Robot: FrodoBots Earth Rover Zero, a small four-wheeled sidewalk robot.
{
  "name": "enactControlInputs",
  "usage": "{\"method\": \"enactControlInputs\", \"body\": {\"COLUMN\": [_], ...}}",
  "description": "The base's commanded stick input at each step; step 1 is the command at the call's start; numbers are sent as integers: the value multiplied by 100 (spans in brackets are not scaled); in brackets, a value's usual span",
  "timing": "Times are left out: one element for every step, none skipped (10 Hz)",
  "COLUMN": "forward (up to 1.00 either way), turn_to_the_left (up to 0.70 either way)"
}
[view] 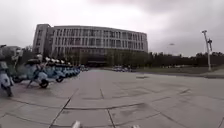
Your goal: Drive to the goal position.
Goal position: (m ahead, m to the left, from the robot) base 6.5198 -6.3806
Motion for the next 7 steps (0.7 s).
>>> {"method": "enactControlInputs", "body": {"forward": [70, 70, 70, 70, 70, 70, 70], "turn_to_the_left": [0, 0, 0, 0, 0, 0, 0]}}
